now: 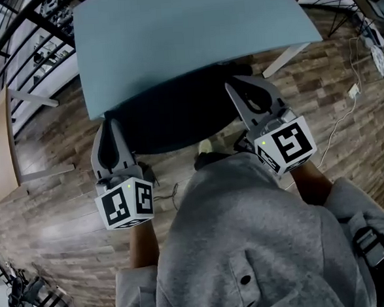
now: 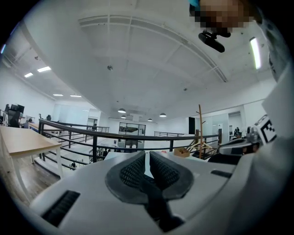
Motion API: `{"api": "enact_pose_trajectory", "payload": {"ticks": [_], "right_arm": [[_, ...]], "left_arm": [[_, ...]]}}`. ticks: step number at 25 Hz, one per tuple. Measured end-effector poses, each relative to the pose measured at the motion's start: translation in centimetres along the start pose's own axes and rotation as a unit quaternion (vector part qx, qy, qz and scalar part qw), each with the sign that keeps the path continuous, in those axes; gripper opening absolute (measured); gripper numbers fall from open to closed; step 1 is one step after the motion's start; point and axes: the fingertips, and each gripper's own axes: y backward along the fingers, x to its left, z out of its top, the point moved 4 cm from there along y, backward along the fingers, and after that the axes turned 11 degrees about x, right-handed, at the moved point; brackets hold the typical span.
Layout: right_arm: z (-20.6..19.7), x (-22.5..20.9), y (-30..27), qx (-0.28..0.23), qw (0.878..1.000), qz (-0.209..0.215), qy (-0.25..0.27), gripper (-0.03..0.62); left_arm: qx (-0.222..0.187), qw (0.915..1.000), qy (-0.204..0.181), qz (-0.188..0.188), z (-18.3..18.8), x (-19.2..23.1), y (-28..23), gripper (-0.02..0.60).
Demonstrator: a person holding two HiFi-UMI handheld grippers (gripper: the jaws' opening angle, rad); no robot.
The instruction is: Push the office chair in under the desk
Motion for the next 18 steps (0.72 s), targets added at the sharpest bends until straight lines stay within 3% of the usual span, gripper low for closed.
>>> {"api": "enact_pose_trajectory", "payload": {"ticks": [18], "right_arm": [[-0.6, 0.6, 1.0, 0.017, 0.998, -0.053, -0.007, 0.037]], "left_arm": [[0.025, 0.9995, -0.017, -0.013, -0.4, -1.0, 0.8, 0.034]]}}
